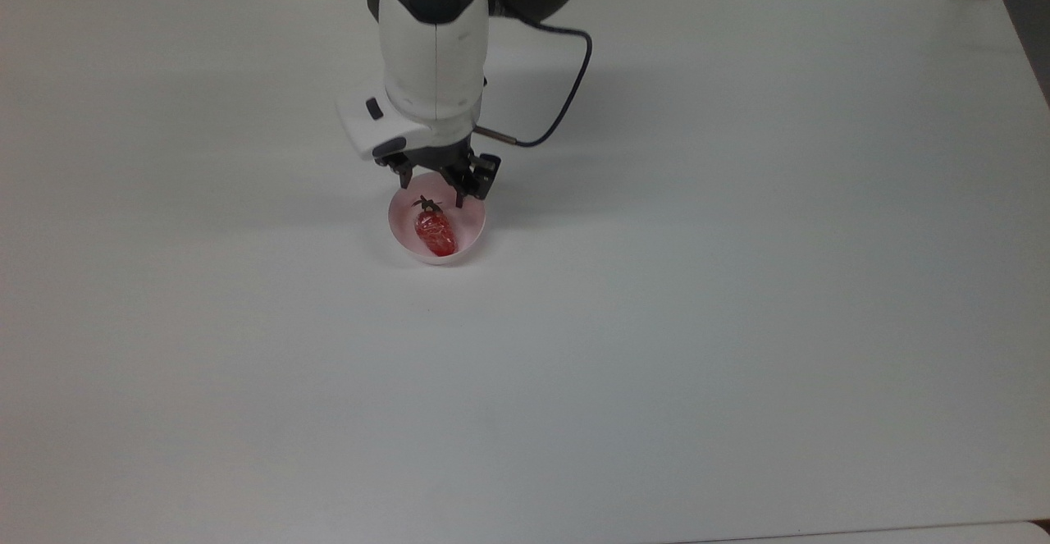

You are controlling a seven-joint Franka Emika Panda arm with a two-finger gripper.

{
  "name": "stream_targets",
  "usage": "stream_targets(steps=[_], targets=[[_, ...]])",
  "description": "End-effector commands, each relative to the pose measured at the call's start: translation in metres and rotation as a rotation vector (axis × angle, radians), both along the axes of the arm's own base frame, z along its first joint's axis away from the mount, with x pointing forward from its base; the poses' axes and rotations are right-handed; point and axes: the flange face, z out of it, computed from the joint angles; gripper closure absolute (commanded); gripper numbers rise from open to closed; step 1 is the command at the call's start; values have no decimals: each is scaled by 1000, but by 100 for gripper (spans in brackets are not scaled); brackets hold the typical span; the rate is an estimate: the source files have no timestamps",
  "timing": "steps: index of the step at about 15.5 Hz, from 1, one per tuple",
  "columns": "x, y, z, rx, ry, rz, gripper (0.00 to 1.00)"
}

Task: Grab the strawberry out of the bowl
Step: 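Move the open gripper over the pink bowl and lower it, then close the gripper on the red strawberry inside the bowl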

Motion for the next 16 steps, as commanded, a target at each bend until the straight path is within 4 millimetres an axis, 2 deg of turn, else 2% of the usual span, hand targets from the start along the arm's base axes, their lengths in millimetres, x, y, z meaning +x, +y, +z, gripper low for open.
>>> stream_targets(steps=[1,5,12,13,16], targets=[[8,4,-28,-8,-28,-43,32],[10,2,-34,-9,-36,-44,32],[13,-8,-56,-26,-38,-33,33],[11,-9,-58,-36,-36,-25,37],[11,-10,-59,-46,-32,-15,59]])
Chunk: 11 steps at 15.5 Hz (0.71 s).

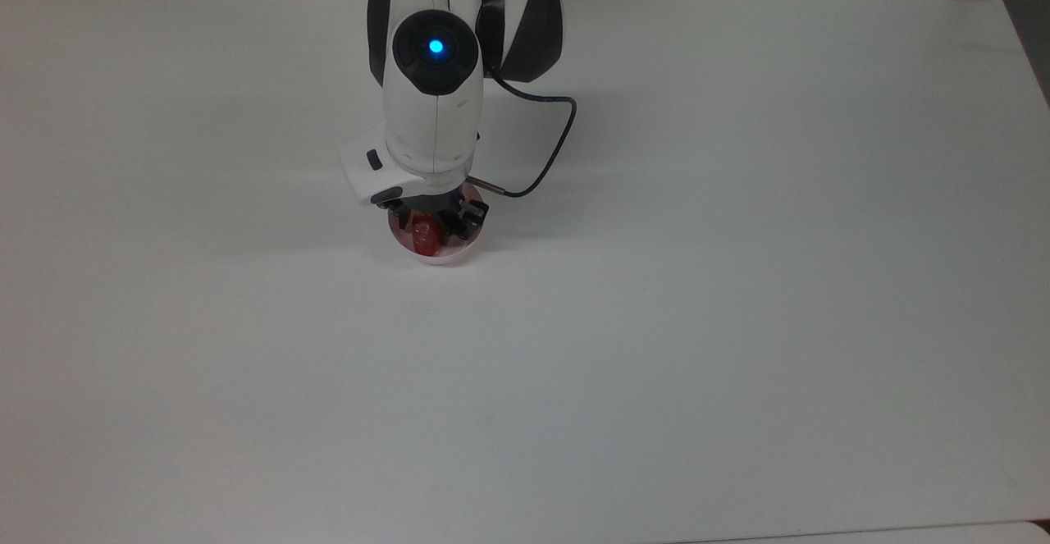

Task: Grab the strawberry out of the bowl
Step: 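Close the gripper on the red strawberry inside the bowl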

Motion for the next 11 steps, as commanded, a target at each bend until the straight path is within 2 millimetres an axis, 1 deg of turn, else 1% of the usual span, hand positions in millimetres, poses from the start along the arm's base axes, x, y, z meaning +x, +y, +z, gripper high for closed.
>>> stream_targets(steps=[1,3,5,7,9,11], targets=[[-3,1,-1,-13,-16,4,65],[-3,2,0,-14,-15,8,74],[-3,2,0,-12,-15,7,79],[-3,1,3,-11,-18,4,80],[-3,2,12,-10,-26,5,80],[-3,5,33,-2,-56,6,80]])
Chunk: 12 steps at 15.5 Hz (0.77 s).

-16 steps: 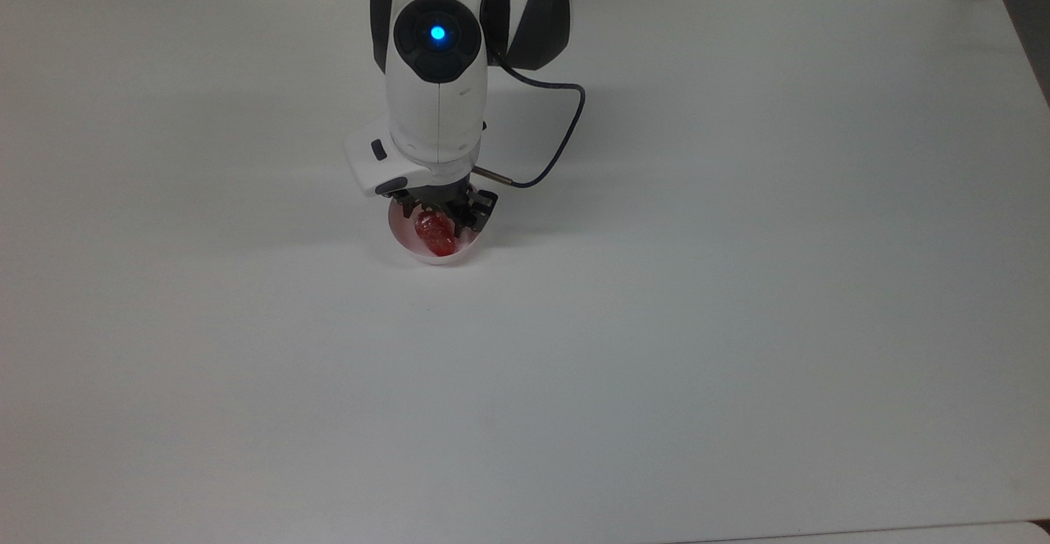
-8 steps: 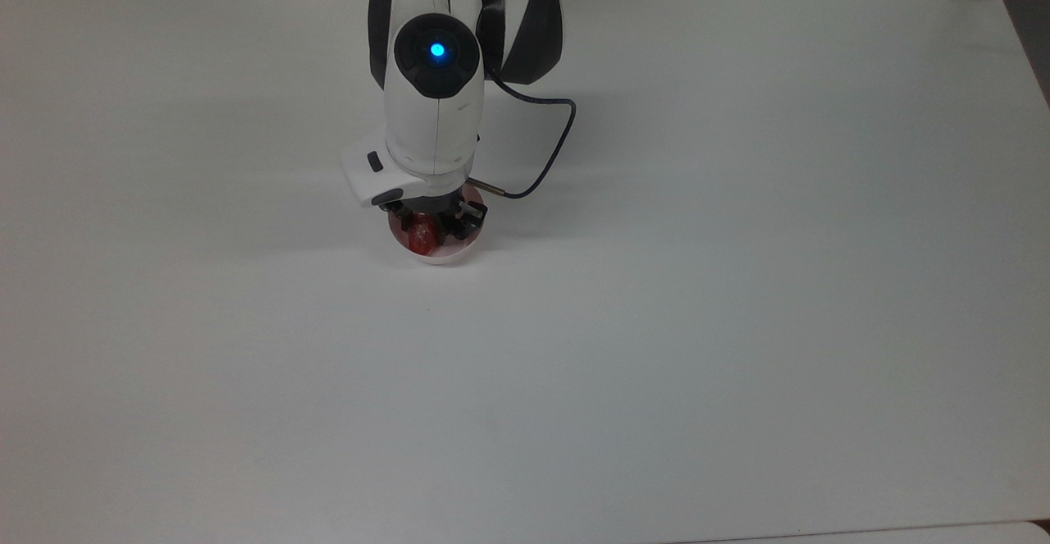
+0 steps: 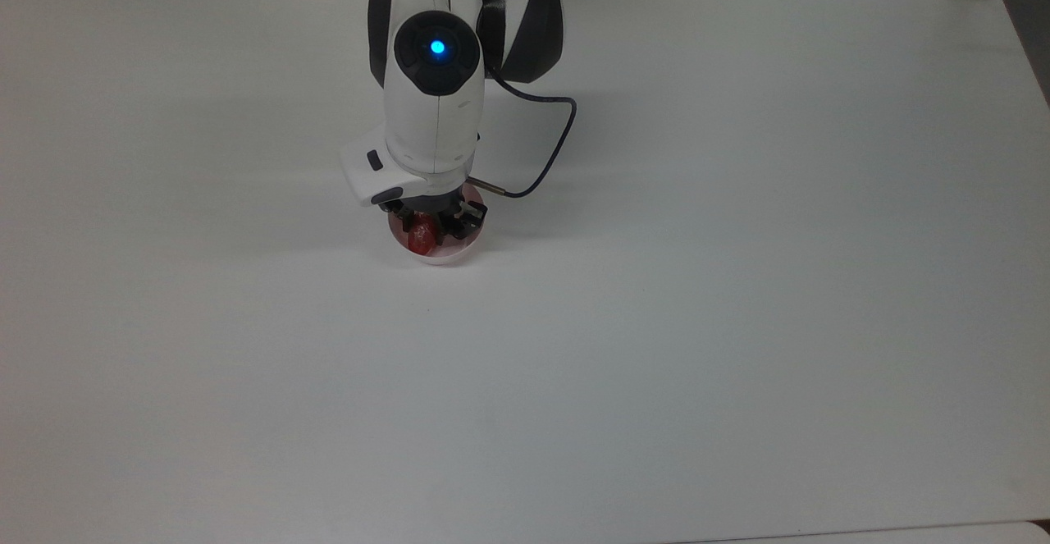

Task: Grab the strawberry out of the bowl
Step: 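Close the gripper on the red strawberry inside the bowl, then lift the strawberry up out of the bowl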

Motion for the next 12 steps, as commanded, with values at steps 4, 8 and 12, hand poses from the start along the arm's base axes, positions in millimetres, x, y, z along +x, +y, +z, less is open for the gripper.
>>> stream_targets(steps=[4,8,12], targets=[[-7,-4,54,8,-55,23,80],[-3,-43,71,1,-57,96,80],[1,-110,79,-13,-52,195,79]])
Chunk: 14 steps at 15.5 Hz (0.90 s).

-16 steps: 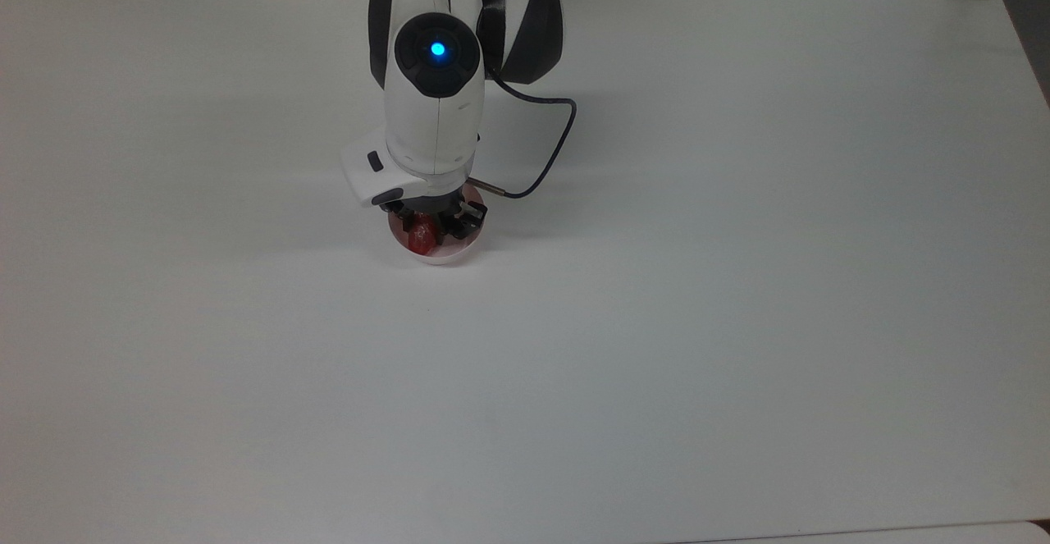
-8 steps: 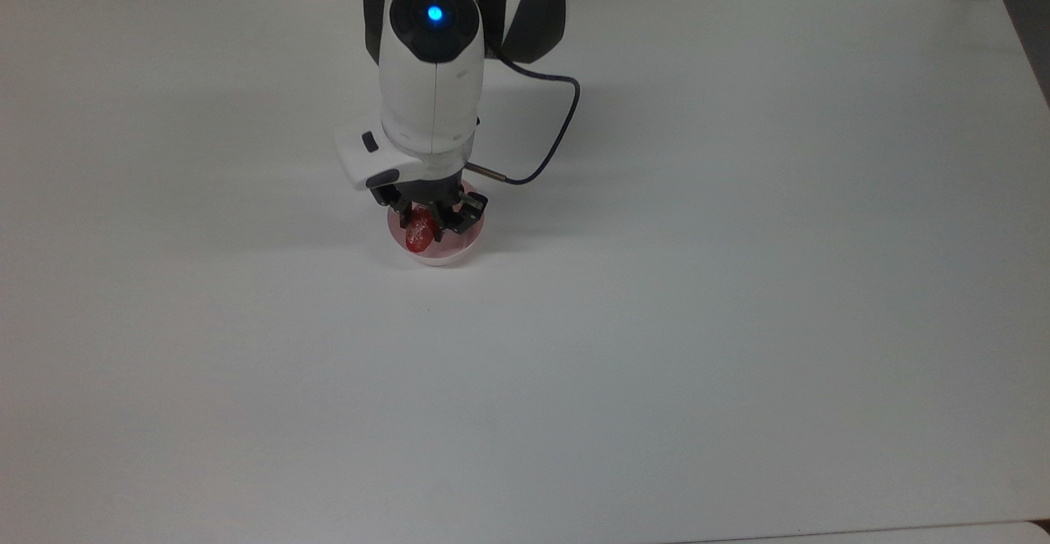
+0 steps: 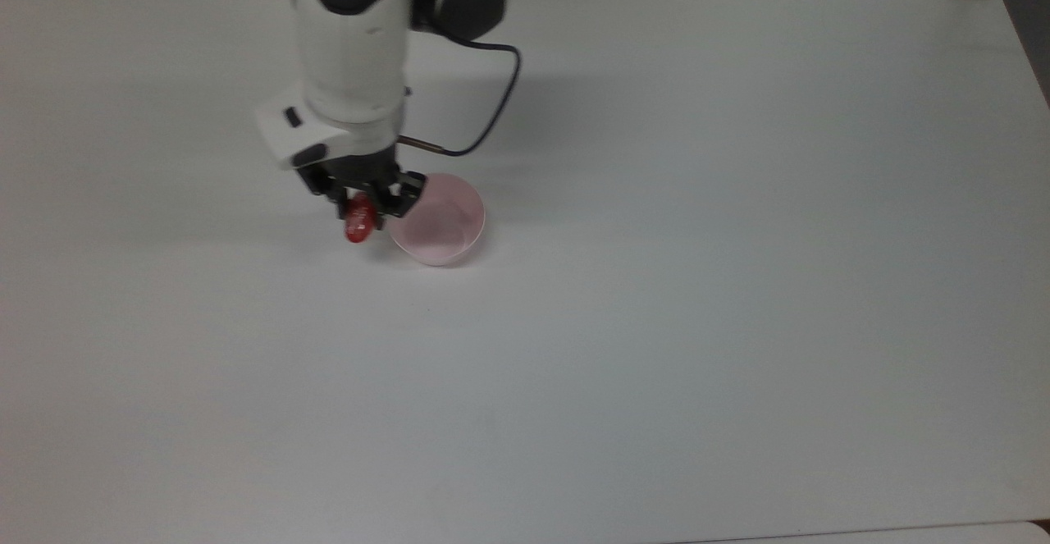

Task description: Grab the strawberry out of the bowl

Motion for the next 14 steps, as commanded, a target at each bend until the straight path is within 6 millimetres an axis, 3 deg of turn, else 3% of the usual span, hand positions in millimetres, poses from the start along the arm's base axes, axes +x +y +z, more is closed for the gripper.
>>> stream_targets(steps=[1,4,7,9,11,12,14], targets=[[3,-51,5,-18,33,116,79],[9,-68,-27,-39,98,260,79],[10,-71,-64,-31,157,319,78],[10,-71,-74,-27,169,315,70],[9,-75,-68,-16,156,274,4],[10,-73,-61,-21,143,241,0],[12,-72,-25,-31,88,192,0]])
